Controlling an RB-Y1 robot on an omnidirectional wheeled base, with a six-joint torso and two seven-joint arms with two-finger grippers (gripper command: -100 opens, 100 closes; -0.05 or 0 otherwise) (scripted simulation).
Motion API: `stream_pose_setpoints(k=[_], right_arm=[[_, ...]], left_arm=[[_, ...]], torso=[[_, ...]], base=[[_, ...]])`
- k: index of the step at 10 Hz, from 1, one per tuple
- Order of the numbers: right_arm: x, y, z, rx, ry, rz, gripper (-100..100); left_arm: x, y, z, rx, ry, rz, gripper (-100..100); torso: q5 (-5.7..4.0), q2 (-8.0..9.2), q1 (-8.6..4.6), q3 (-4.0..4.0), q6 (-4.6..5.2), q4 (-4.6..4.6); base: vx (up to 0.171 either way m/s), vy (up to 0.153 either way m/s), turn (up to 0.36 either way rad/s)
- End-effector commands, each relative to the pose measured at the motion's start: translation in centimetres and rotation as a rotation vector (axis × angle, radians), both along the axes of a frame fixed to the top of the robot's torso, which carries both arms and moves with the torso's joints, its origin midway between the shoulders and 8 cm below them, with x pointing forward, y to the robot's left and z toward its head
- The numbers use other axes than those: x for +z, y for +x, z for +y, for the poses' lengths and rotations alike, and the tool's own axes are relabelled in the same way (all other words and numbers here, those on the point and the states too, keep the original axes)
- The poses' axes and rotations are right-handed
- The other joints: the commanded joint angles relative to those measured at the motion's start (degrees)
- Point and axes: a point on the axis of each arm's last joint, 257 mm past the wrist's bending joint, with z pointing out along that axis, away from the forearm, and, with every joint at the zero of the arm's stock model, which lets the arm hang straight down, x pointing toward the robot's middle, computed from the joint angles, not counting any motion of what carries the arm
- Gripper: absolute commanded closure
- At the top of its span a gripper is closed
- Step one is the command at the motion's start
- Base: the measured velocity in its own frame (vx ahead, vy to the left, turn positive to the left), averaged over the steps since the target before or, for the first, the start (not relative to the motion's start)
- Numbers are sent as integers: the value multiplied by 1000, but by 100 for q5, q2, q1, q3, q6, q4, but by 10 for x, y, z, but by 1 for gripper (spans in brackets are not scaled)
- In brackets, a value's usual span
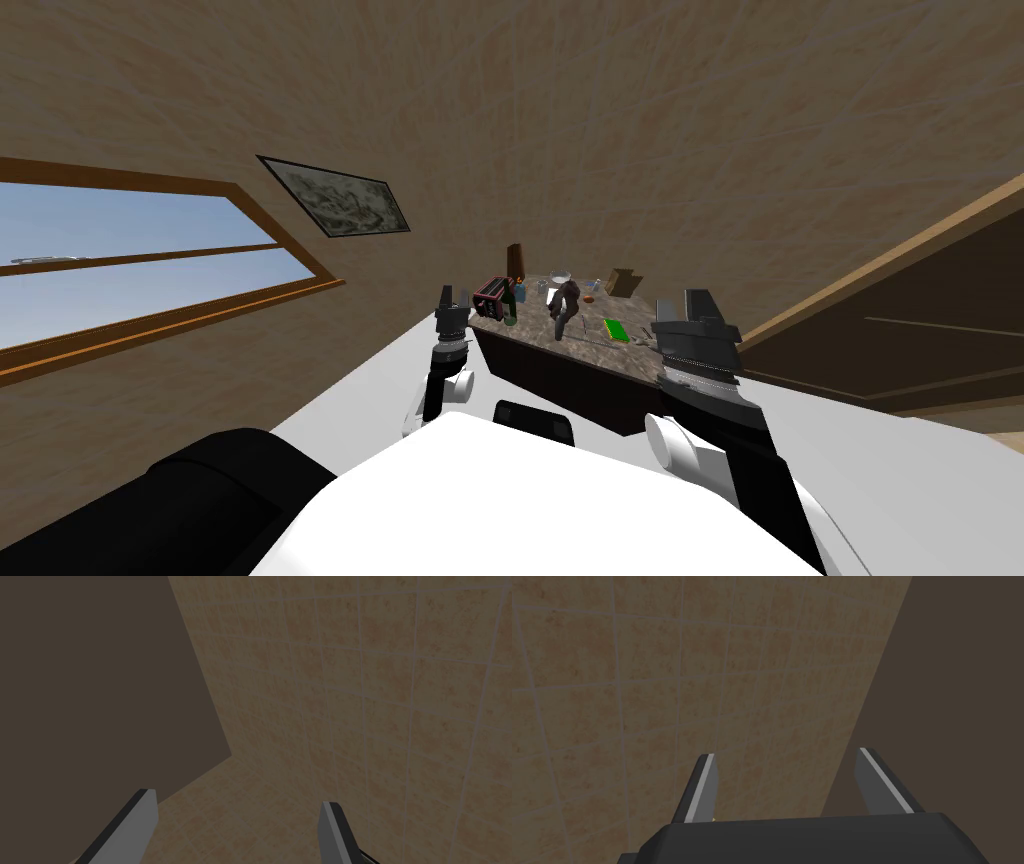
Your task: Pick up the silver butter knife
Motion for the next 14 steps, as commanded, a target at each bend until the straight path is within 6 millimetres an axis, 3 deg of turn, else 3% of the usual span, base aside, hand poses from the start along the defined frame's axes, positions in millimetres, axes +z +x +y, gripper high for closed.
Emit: stream_pose_setpoints(k=[1, 14], right_arm=[[0, 1, 5, 20, -31, 3, -100], [-17, 18, 50, 225, -342, 38, -100]], left_arm=[[0, 0, 0, 0, 0, 0, 0], [0, 0, 0, 0, 0, 0, 0]], torso=[[0, 0, 0, 0, 0, 0], [-6, 1, -24, 1, -2, 0]], base=[[-9, -13, 32], [-22, -56, 93]])
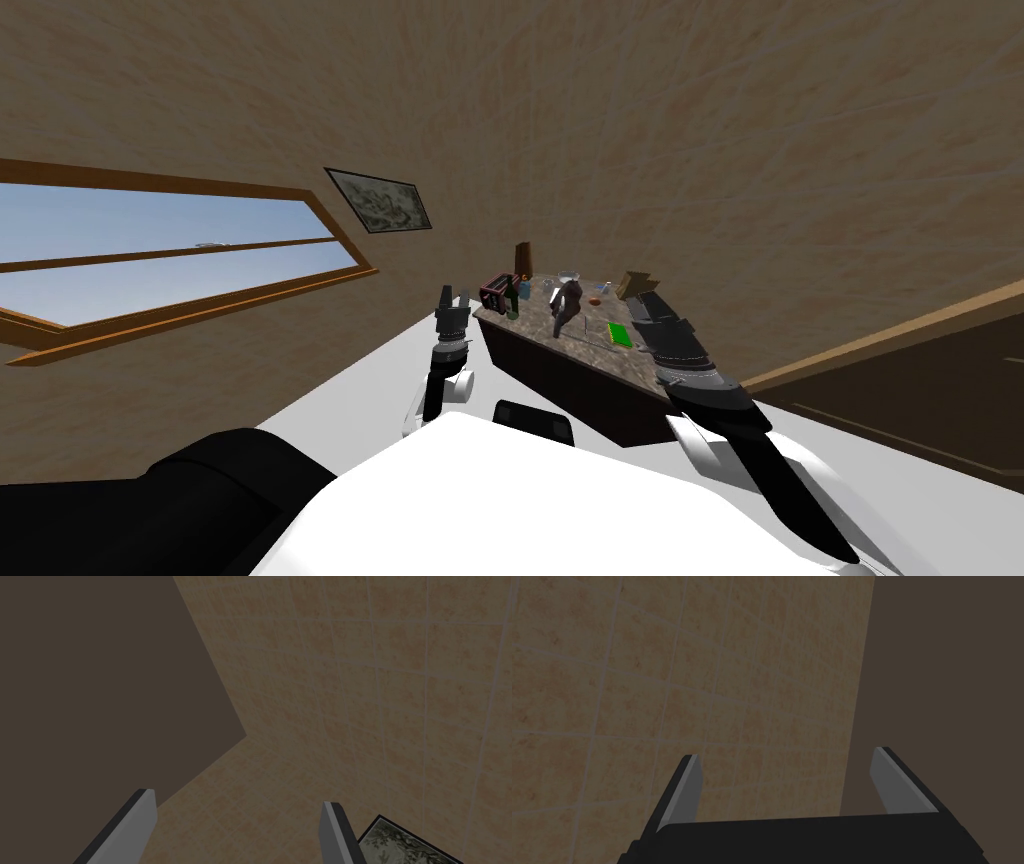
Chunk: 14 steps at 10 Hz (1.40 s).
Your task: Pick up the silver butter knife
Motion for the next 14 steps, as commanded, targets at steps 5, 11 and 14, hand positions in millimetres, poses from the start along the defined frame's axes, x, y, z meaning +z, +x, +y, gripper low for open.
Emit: stream_pose_setpoints(k=[5, 11, 14], right_arm=[[-23, 9, 14, 75, -142, 39, -100], [-57, 18, 21, 140, -296, 98, -100], [-86, 24, 20, 173, -398, 146, -100]], left_arm=[[0, 0, 0, 0, 0, 0, 0], [0, 0, 0, 0, 0, 0, 0], [0, 0, 0, 0, 0, 0, 0]], torso=[[0, 2, -2, 1, -4, 0], [2, -4, 9, -2, -4, -1], [2, -6, 11, -3, 1, -1]], base=[[-28, -46, 117], [-18, -30, 110], [-13, -22, 130]])
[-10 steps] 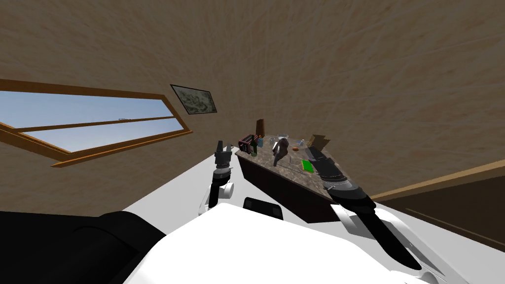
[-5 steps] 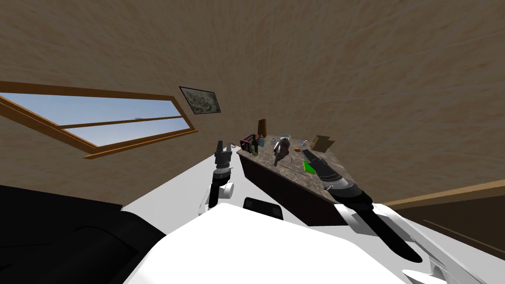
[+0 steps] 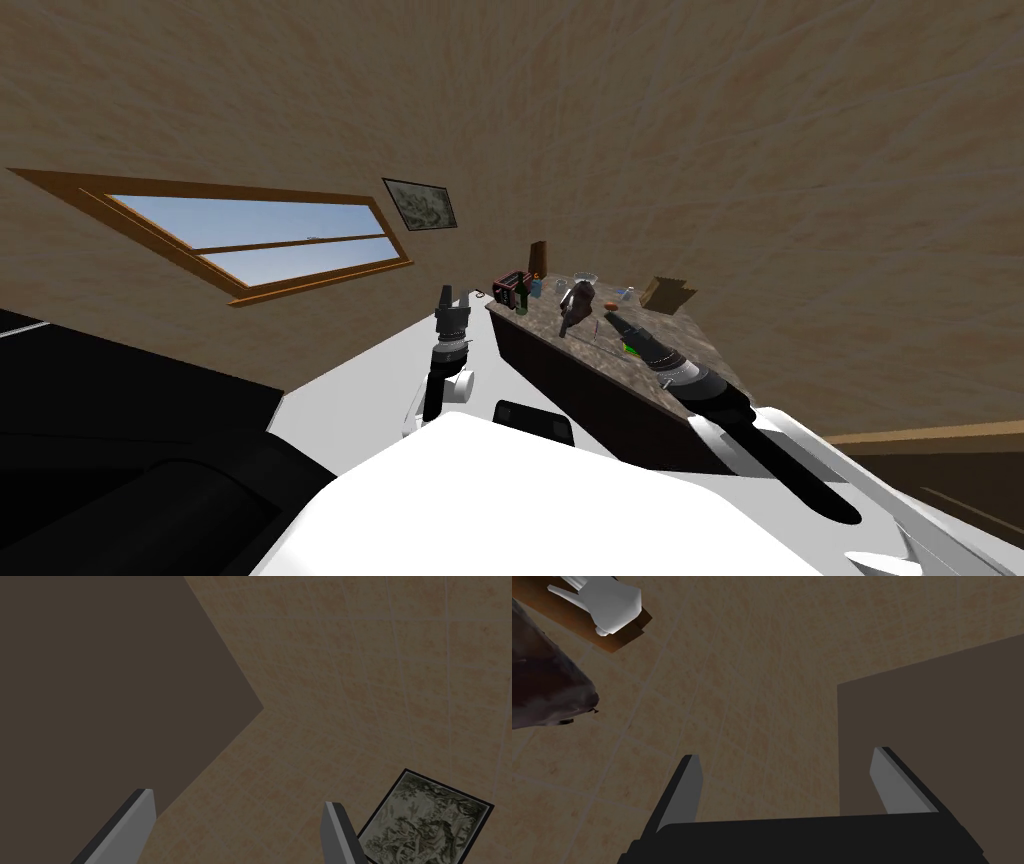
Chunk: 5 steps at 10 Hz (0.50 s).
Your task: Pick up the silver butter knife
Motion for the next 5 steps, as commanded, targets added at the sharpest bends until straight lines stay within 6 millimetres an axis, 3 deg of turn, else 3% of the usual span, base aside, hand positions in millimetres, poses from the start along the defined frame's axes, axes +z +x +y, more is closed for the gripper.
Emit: stream_pose_setpoints(k=[1, 4, 5], right_arm=[[-7, 2, 0, 12, -38, 13, -100], [-40, 7, -8, 37, -152, 65, -100], [-41, 7, -8, 41, -165, 66, -100]], left_arm=[[0, 0, 0, 0, 0, 0, 0], [0, 0, 0, 0, 0, 0, 0], [0, 0, 0, 0, 0, 0, 0]], torso=[[0, 0, 0, 0, 0, 0], [0, -2, 3, -1, 3, 0], [0, -4, 4, -2, -1, -1]], base=[[-13, -18, 97], [-10, -16, 144], [-8, -10, 99]])
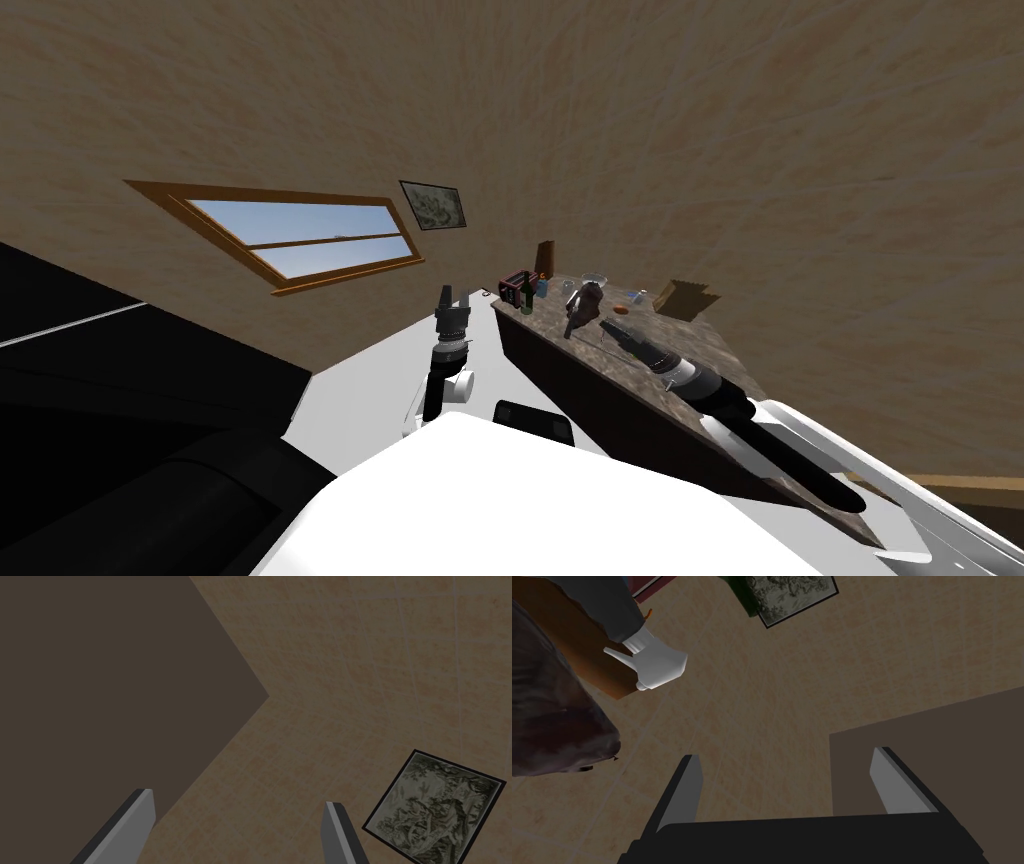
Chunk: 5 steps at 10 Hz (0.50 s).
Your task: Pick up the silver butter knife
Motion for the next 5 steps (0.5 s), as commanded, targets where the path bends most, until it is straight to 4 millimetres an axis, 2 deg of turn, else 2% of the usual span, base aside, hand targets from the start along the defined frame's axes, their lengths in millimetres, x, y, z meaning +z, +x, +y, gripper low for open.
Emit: stream_pose_setpoints(k=[1, 2, 3, 4, 5], right_arm=[[-20, 1, -6, 11, -68, 33, -100], [-21, 1, -7, 15, -80, 34, -100], [-39, 1, -15, 21, -135, 63, -100], [-39, 1, -16, 25, -148, 65, -100], [-59, 1, -25, 30, -203, 95, -100]], left_arm=[[0, 0, 0, 0, 0, 0, 0], [0, 0, 0, 0, 0, 0, 0], [0, 0, 0, 0, 0, 0, 0], [0, 0, 0, 0, 0, 0, 0], [0, 0, 0, 0, 0, 0, 0]], torso=[[0, 0, 0, 0, 0, 0], [0, -1, 1, -1, -4, -1], [0, -1, 0, -1, 1, 0], [0, -2, 1, -1, -2, -1], [0, -2, 2, -1, 0, 0]], base=[[-6, -8, 201], [-4, -11, 76], [-2, -3, 138], [-2, -5, 104], [-2, 0, 184]])
